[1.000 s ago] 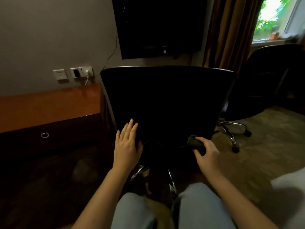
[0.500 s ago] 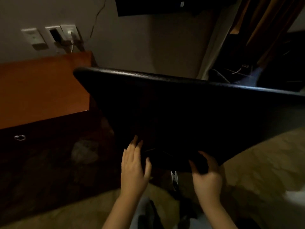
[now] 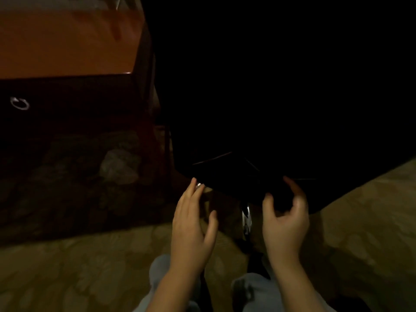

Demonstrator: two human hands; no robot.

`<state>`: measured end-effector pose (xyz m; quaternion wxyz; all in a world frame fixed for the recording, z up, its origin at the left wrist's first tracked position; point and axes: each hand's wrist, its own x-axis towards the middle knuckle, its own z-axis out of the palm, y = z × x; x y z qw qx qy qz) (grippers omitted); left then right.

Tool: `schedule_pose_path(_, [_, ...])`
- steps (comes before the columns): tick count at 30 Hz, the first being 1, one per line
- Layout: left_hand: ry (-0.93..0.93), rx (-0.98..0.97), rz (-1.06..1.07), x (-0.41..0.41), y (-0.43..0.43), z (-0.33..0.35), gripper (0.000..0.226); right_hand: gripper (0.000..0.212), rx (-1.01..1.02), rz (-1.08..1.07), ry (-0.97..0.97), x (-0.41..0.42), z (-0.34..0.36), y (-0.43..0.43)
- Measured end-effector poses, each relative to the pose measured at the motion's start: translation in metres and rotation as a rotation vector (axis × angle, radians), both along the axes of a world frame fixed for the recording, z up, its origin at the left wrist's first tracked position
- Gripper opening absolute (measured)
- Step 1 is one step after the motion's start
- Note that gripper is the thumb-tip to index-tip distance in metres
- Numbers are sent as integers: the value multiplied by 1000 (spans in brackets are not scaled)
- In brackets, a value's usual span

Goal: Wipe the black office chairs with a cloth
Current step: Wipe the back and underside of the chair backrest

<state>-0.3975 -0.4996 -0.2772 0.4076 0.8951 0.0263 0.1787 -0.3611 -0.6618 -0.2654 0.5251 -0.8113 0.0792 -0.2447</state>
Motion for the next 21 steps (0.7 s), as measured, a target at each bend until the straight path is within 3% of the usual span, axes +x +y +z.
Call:
schedule_pose_path(4, [-7, -52, 13, 36, -5, -12, 58, 46, -115, 36, -109, 32, -9, 8])
schedule_pose_path(9, [-68, -117, 80, 82, -4, -39, 56, 31, -342, -6, -581, 77, 5, 10])
schedule_pose_path(12, [-52, -157, 115, 94, -5, -55, 57, 25, -393, -104, -746, 93, 21, 12])
schedule_pose_path(15, [-66, -107, 102, 106, -3, -62, 59, 17, -405, -119, -752, 108, 5, 17])
schedule_pose_path(21, [-25, -114, 83, 115, 10, -70, 62, 16, -599, -2, -556, 110, -42, 22])
